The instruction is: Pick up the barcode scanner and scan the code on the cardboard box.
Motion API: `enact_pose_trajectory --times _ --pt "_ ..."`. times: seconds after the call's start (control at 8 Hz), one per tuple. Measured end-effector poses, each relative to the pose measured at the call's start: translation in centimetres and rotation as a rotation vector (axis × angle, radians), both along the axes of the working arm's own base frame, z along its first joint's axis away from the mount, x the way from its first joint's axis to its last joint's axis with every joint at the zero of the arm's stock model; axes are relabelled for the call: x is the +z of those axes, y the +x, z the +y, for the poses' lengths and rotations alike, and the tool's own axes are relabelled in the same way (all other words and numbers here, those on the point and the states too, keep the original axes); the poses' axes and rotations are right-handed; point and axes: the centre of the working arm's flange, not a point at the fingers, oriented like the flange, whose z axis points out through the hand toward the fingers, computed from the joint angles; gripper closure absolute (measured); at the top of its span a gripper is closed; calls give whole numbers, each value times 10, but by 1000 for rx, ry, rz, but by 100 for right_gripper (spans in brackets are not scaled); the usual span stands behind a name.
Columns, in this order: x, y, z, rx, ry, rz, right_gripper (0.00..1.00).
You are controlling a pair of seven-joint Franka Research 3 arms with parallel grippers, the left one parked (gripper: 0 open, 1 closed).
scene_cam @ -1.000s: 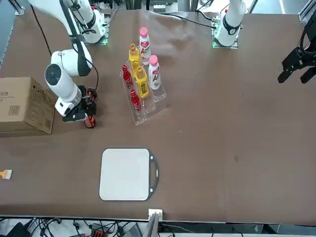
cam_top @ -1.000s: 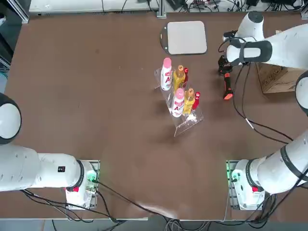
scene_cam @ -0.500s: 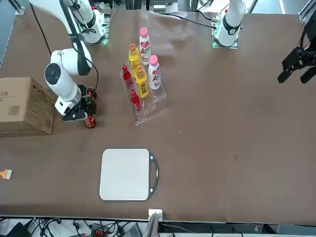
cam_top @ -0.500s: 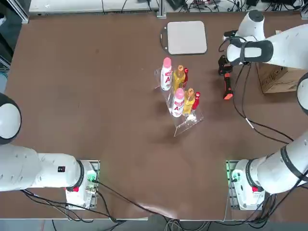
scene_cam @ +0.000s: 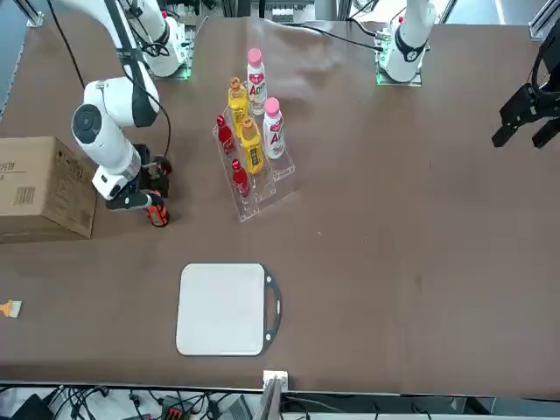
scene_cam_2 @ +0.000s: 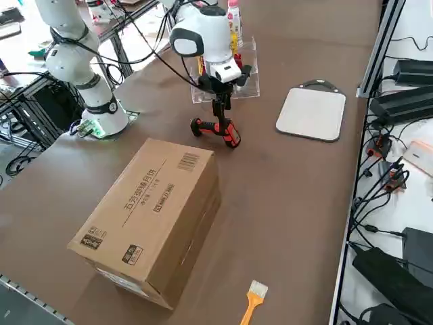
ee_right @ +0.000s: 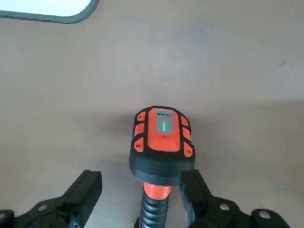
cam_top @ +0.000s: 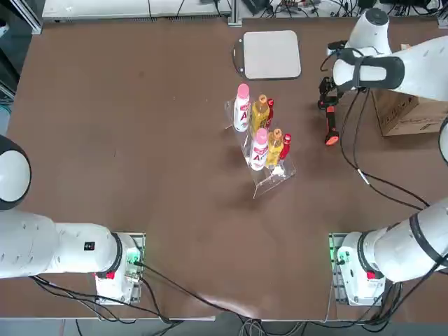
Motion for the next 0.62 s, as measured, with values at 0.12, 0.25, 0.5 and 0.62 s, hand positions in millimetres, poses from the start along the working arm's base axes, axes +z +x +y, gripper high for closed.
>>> enact_pose_trajectory --times 0.12,0.25,0.5,0.62 --pt "-3 -2 1 -16 -1 7 0" --pt "-7 -6 1 -23 -2 18 0" --pt "-17 -15 -2 -29 -7 42 0" --pt "-20 -17 -4 -31 -8 47 0"
